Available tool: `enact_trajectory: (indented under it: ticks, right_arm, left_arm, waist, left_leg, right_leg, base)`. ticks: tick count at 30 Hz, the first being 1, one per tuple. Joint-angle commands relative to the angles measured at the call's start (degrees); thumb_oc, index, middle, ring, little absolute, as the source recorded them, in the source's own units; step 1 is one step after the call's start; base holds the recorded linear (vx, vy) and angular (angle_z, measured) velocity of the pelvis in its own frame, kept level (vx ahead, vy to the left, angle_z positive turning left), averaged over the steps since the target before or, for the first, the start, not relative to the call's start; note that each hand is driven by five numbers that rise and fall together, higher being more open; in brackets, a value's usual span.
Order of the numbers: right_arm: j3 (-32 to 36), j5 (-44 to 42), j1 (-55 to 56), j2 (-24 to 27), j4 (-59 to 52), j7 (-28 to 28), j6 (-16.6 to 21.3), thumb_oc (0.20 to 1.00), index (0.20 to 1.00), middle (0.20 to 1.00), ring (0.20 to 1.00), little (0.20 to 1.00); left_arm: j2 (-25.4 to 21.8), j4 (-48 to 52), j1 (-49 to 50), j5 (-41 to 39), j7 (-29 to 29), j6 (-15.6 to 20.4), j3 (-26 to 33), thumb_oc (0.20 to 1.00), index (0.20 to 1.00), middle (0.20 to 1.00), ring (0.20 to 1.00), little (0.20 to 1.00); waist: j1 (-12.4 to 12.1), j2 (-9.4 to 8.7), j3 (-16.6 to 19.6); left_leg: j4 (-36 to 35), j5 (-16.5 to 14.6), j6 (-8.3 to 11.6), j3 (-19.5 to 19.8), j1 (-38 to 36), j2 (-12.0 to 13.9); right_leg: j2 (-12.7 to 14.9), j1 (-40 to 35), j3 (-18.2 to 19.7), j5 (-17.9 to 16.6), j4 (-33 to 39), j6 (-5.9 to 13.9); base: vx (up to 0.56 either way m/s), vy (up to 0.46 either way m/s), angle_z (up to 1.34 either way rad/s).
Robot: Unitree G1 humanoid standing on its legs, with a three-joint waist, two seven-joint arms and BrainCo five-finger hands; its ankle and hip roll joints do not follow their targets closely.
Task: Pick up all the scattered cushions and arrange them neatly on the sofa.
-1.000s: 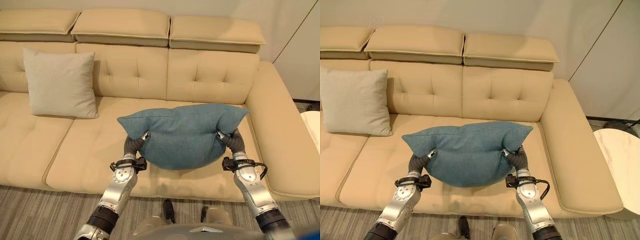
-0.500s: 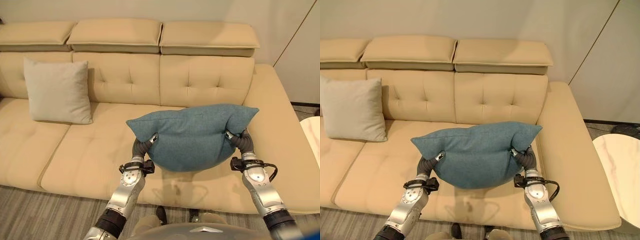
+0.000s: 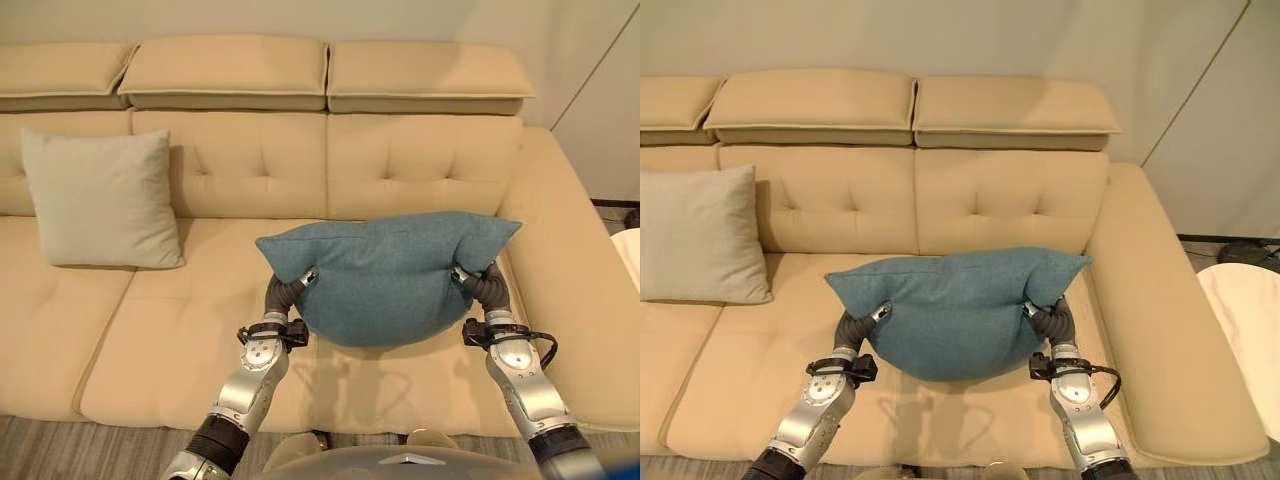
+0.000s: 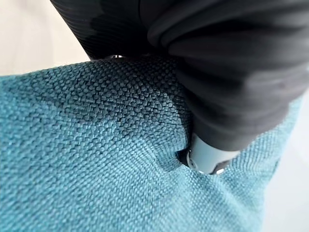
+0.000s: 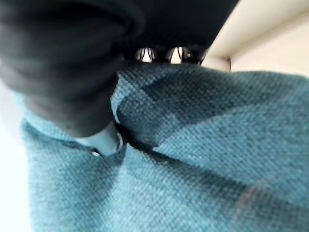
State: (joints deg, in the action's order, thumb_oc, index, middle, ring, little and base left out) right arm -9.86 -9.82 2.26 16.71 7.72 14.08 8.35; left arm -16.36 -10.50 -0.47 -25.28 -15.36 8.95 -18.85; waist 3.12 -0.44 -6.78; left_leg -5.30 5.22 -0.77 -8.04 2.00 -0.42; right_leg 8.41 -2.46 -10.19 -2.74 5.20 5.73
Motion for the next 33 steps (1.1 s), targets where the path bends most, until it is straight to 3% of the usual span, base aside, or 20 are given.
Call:
enact_trajectory:
  ticks: [1,8,12,21,26,33]
  right_arm:
    - [0.3,0.9,-6.1,0.2,-4.3,0.3,5.4,0.200,0.200,0.200,0.200,0.200]
    - [-0.9,2.6,-12.5,1.1,-4.0,1.9,5.5,0.200,0.200,0.200,0.200,0.200]
    - [-2.9,2.7,-20.5,1.0,-2.6,3.9,5.7,0.200,0.200,0.200,0.200,0.200]
    - [-8.8,3.1,-46.1,4.2,9.1,10.8,4.7,0.200,0.200,0.200,0.200,0.200]
    - [-11.3,1.8,-57.3,6.8,15.3,12.3,4.2,0.200,0.200,0.200,0.200,0.200]
    - [-11.9,1.3,-59.0,6.3,19.0,12.5,4.0,0.200,0.200,0.200,0.200,0.200]
  left_arm:
    - [0.9,6.2,-3.3,2.1,1.9,5.2,1.1,0.200,0.200,0.200,0.200,0.200]
    - [-0.3,4.4,-9.1,4.2,0.2,5.7,1.0,0.200,0.200,0.200,0.200,0.200]
    - [-0.4,1.4,-17.3,4.8,-2.6,6.6,0.2,0.200,0.200,0.200,0.200,0.200]
    - [-3.2,-11.7,-45.5,4.2,-10.1,9.1,-4.4,0.200,0.200,0.200,0.200,0.200]
    - [-5.8,-20.7,-58.0,2.6,-10.9,9.6,-6.9,0.200,0.200,0.200,0.200,0.200]
    - [-6.0,-24.6,-60.9,2.1,-10.5,9.1,-7.6,0.200,0.200,0.200,0.200,0.200]
  waist:
    - [-0.6,-1.70,4.4]
    - [-1.1,-1.23,4.1]
    - [-1.1,-0.53,2.7]
    - [-1.6,-0.40,0.4]
    - [-1.6,-0.06,-0.6]
    - [-1.3,0.58,-1.7]
  left_leg:
    - [2.8,-6.9,3.37,-1.4,-1.3,2.3]
    - [1.1,-6.8,2.89,-2.2,-0.9,1.6]
    - [0.3,-6.0,3.07,-2.3,1.9,1.6]
    - [0.3,-2.8,4.54,-1.1,10.9,1.8]
    - [0.3,-0.9,5.71,-0.6,15.6,1.8]
    - [0.3,0.2,6.37,-0.4,19.3,1.8]
  right_leg:
    - [-1.6,0.8,2.5,3.9,-3.6,2.61]
    - [-0.8,2.6,3.0,2.6,-2.4,3.55]
    - [-0.6,5.7,3.0,1.1,-1.2,3.94]
    - [-0.9,14.6,2.7,-1.5,-0.7,4.05]
    - [-0.9,18.7,2.2,-2.7,-0.8,4.15]
    - [-0.5,22.2,2.1,-3.4,-0.7,4.27]
  base:
    - [0.06,0.073,-0.15]
    - [0.03,0.035,-0.12]
    - [-0.07,0.010,-0.10]
    - [-0.07,-0.015,0.06]
    - [-0.04,-0.028,0.07]
    - [-0.01,-0.003,0.02]
